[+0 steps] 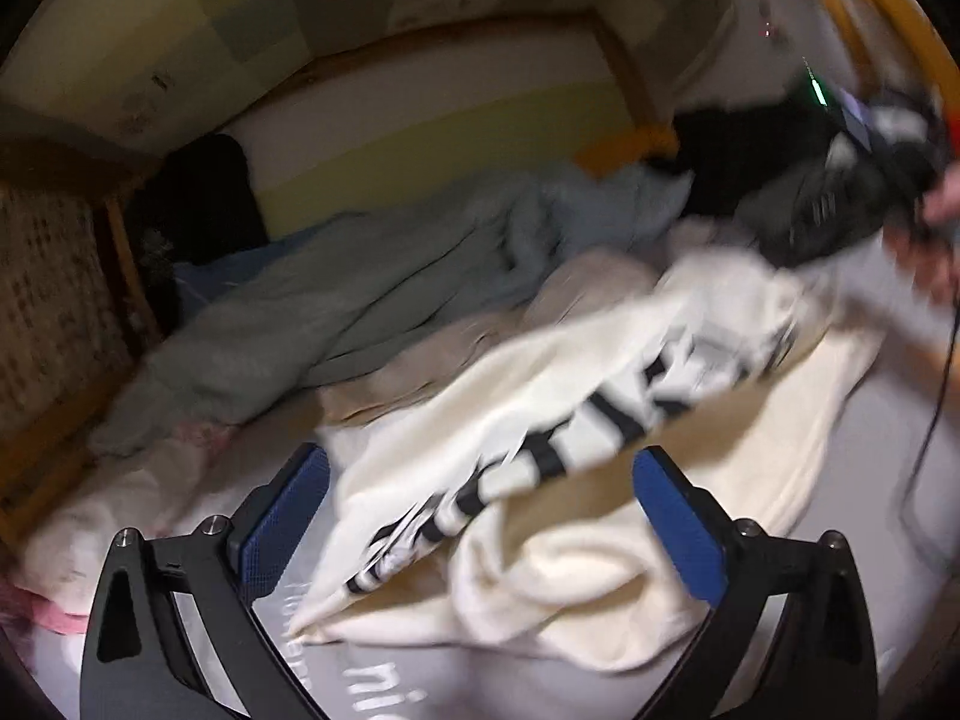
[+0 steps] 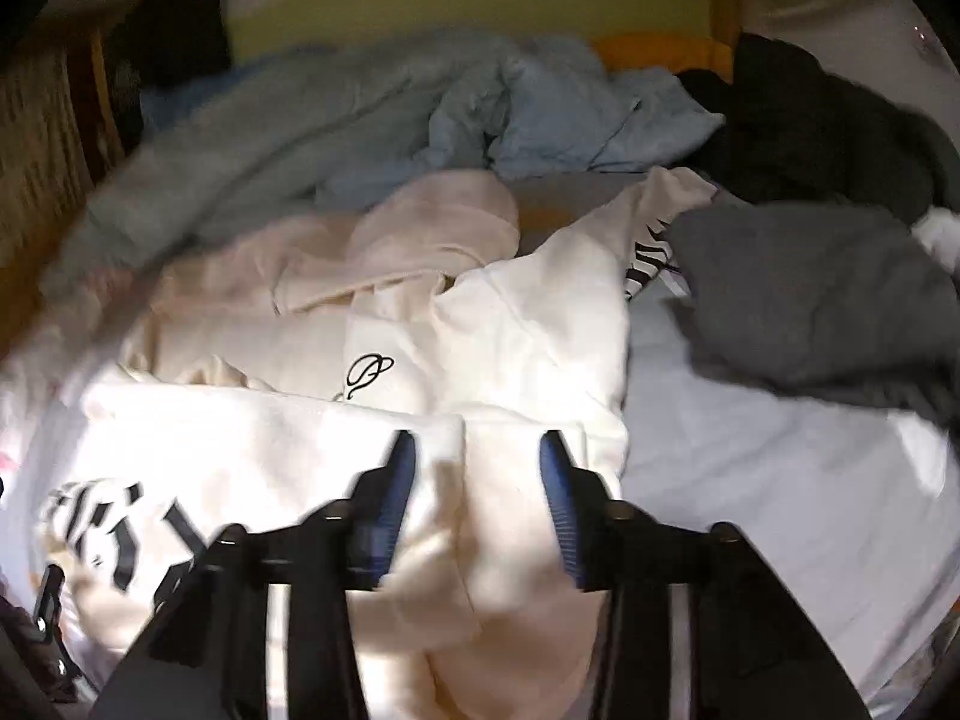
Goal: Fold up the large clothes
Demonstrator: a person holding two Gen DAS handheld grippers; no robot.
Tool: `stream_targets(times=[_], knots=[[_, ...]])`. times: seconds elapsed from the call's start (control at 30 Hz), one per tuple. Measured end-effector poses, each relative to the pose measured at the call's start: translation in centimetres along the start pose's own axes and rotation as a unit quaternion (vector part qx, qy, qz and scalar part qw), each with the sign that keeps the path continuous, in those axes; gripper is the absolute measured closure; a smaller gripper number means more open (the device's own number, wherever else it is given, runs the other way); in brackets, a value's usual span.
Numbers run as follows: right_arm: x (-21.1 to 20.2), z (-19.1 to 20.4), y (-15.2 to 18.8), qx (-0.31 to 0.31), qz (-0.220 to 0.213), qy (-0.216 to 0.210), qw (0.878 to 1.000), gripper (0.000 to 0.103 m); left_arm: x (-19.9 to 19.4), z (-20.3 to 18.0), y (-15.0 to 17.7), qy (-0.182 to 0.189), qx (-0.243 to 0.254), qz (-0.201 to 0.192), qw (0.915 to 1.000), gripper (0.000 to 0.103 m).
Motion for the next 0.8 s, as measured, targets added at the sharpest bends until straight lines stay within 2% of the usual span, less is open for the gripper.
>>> stream_targets(times=[0.07,0.1,0.13,0.2,0.23,0.3,0.4,0.43,0.5,0.53,0.6,0.67,0.73,0.8], knots=[[-1.7,-1.2,0.0,-0.006,-0.028,0.007,1.000,0.056,-0.2,0.9,-1.1,0.019,-0.038,-0.004,0.9991,0.002],[-2.3,-1.6,0.0,-0.011,-0.040,0.012,0.999,0.054,0.0,1.7,-1.5,0.017,-0.059,0.000,0.9981,0.001],[-2.7,-2.0,0.0,-0.018,-0.047,0.014,0.999,0.048,0.4,2.5,-1.6,0.009,-0.079,0.007,0.9968,0.001],[-2.9,-2.0,0.5,-0.025,-0.044,0.001,0.999,0.042,1.6,4.0,-1.2,-0.007,-0.114,0.023,0.9932,0.001],[-2.4,-2.0,0.9,-0.025,-0.033,-0.009,0.999,0.042,2.1,4.2,-0.8,-0.004,-0.123,0.032,0.9919,0.001],[-1.0,-1.9,1.9,-0.025,-0.005,-0.021,0.999,0.042,3.0,3.6,0.3,0.013,-0.118,0.055,0.9913,0.001],[1.7,-0.9,4.2,-0.038,0.033,-0.029,0.998,0.042,5.7,0.8,3.6,0.048,-0.086,0.130,0.9866,0.002],[2.6,-0.5,5.1,-0.052,0.048,-0.016,0.997,0.042,6.8,0.2,5.1,0.043,-0.077,0.164,0.9826,0.005],[4.0,-0.4,6.7,-0.073,0.073,0.018,0.995,0.042,7.7,-0.3,6.7,0.033,-0.075,0.185,0.9792,0.007],[4.3,-0.5,7.2,-0.071,0.081,0.025,0.994,0.042,7.5,-0.1,6.5,0.030,-0.084,0.176,0.9803,0.007],[3.7,-0.8,7.2,-0.059,0.070,0.024,0.996,0.042,6.3,0.6,5.1,0.021,-0.087,0.145,0.9854,0.008],[2.5,-1.0,6.5,-0.053,0.046,0.022,0.997,0.042,4.3,1.7,2.7,0.007,-0.087,0.095,0.9916,0.008],[0.2,-0.7,4.5,-0.057,-0.008,0.029,0.998,0.043,3.1,2.6,0.2,0.017,-0.095,0.057,0.9937,0.008],[-1.4,0.7,2.8,-0.071,-0.036,0.006,0.997,0.043,3.2,4.0,-1.7,0.020,-0.108,0.046,0.9929,0.007]])
Point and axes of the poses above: each gripper's, at about its wrist camera, not at the fingertips, and x roughly the way its jaws point, z to its left, y to its underside, the point moved 10 cm from there along x, roughly the way its jaws point, and after that the axes turned 4 degrees about z, right-handed, at the moved point
